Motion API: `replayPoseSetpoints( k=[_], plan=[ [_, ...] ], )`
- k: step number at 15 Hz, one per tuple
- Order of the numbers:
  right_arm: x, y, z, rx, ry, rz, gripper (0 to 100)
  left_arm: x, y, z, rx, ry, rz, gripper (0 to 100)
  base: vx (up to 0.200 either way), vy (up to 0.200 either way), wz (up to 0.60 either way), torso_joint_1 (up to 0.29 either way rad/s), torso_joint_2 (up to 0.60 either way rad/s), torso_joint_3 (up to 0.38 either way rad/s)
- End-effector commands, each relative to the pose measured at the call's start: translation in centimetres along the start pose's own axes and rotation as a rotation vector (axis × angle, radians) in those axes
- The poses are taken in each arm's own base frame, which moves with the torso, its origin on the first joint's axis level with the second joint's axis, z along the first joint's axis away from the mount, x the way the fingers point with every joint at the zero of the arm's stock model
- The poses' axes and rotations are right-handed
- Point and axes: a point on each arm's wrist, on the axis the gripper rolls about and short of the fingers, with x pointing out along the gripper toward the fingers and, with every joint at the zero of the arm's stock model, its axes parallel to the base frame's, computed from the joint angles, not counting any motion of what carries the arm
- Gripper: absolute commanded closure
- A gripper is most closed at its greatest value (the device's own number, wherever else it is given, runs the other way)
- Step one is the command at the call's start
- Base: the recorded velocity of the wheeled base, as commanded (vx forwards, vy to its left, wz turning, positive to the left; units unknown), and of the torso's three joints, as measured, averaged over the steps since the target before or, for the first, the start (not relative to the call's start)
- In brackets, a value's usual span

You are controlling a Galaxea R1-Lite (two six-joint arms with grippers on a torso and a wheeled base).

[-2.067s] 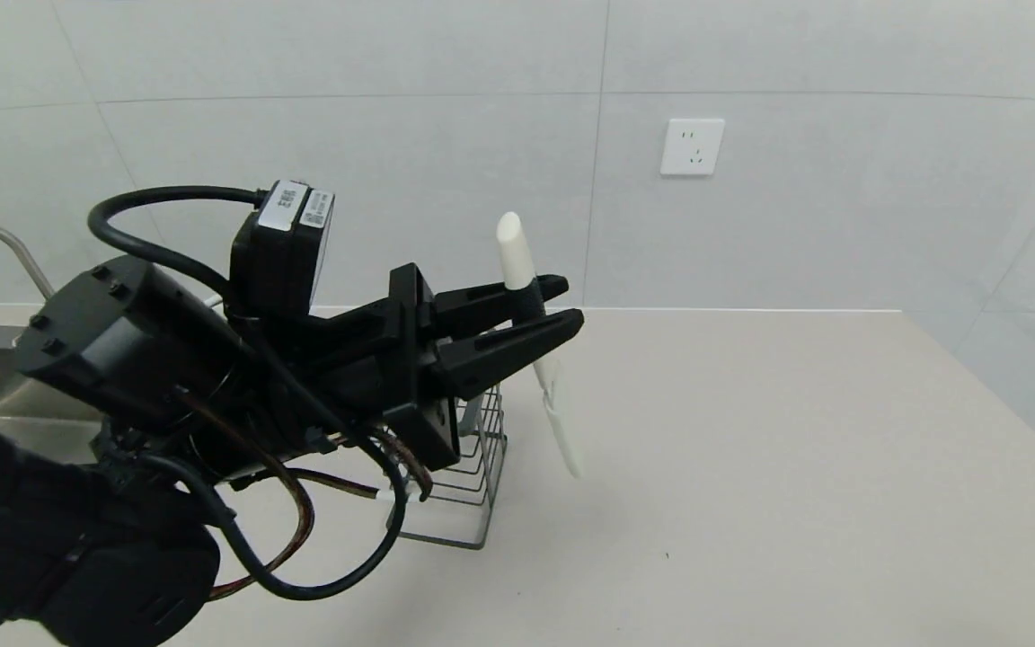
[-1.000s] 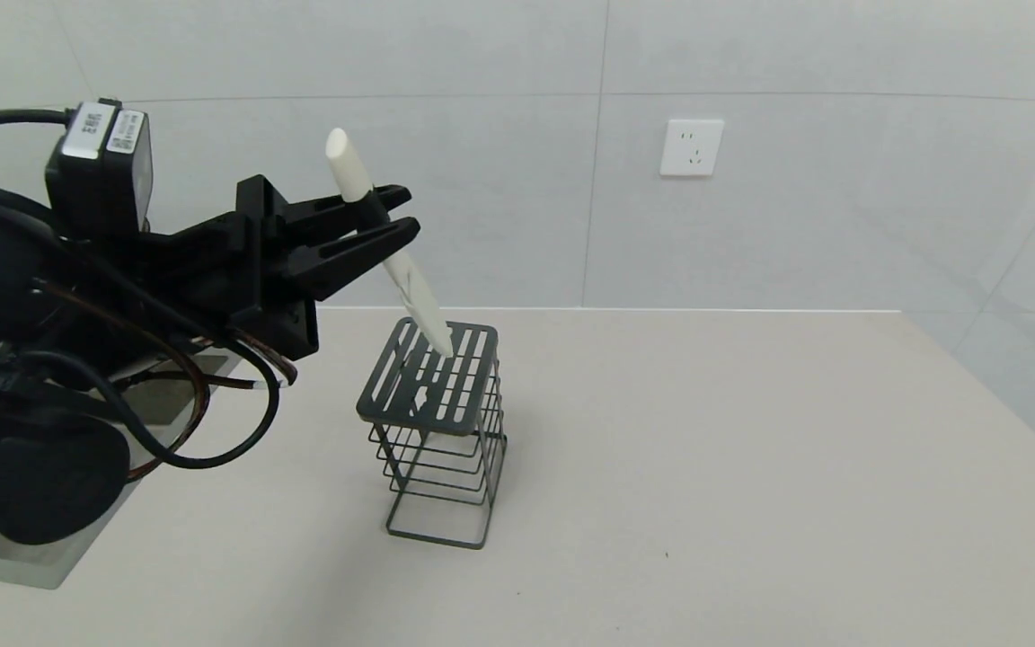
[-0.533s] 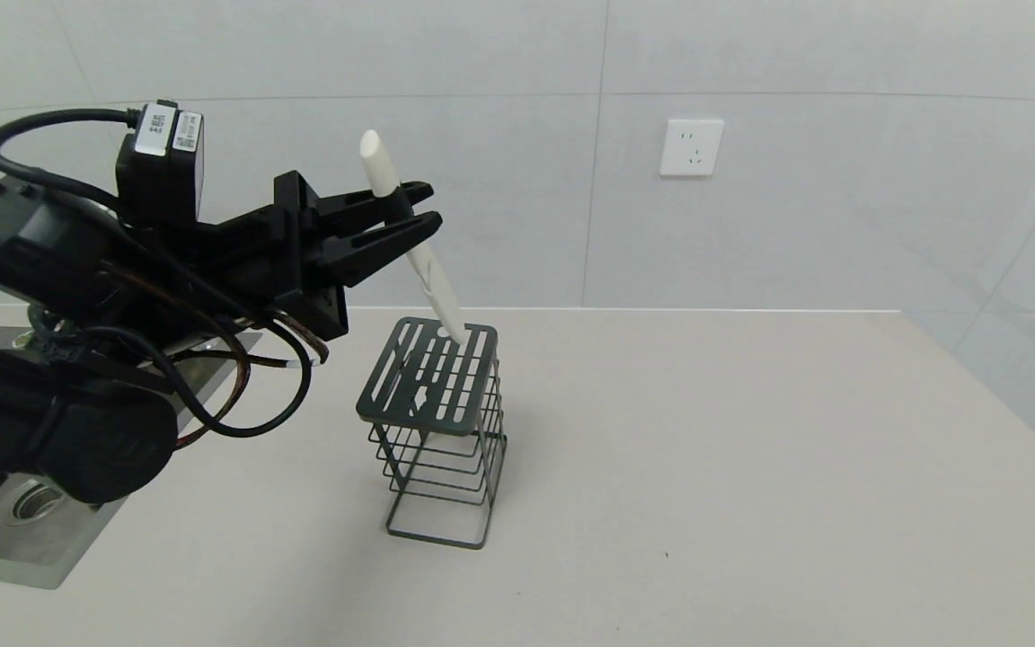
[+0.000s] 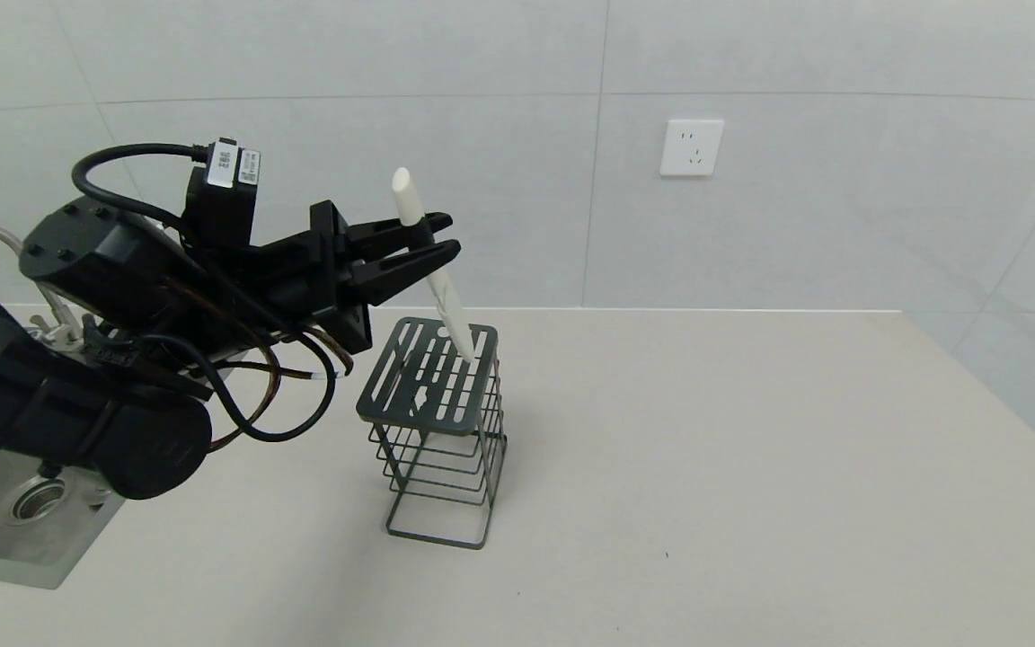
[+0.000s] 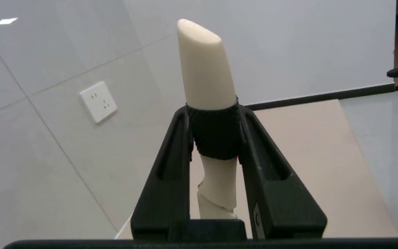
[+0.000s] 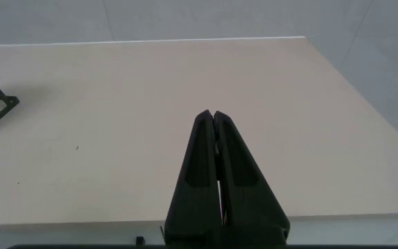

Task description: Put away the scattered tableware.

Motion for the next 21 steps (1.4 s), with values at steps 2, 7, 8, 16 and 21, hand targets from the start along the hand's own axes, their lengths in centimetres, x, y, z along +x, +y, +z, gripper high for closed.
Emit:
replayPoseSetpoints(
  k=[2, 7, 8, 16, 21],
  plan=[
    [0.0, 0.0, 0.0, 0.000, 0.000, 0.000, 100, 0.1, 0.0, -0.5, -0.010, 0.005, -0.002, 100, 0.000, 0.000, 0.00, 0.000, 0.00, 0.000],
    [0.0, 0.0, 0.0, 0.000, 0.000, 0.002, 100, 0.0, 0.1, -0.9, -0.020, 0.012, 0.000, 100, 0.000, 0.000, 0.00, 0.000, 0.00, 0.000],
    [0.0, 0.0, 0.0, 0.000, 0.000, 0.002, 100, 0.1, 0.1, -1.1, -0.024, 0.014, 0.000, 100, 0.000, 0.000, 0.00, 0.000, 0.00, 0.000],
    [0.0, 0.0, 0.0, 0.000, 0.000, 0.002, 100, 0.5, 0.0, -2.6, -0.038, 0.028, -0.011, 100, 0.000, 0.000, 0.00, 0.000, 0.00, 0.000],
    [0.0, 0.0, 0.0, 0.000, 0.000, 0.002, 100, 0.6, 0.0, -4.3, -0.038, 0.050, -0.013, 100, 0.000, 0.000, 0.00, 0.000, 0.00, 0.000]
  ],
)
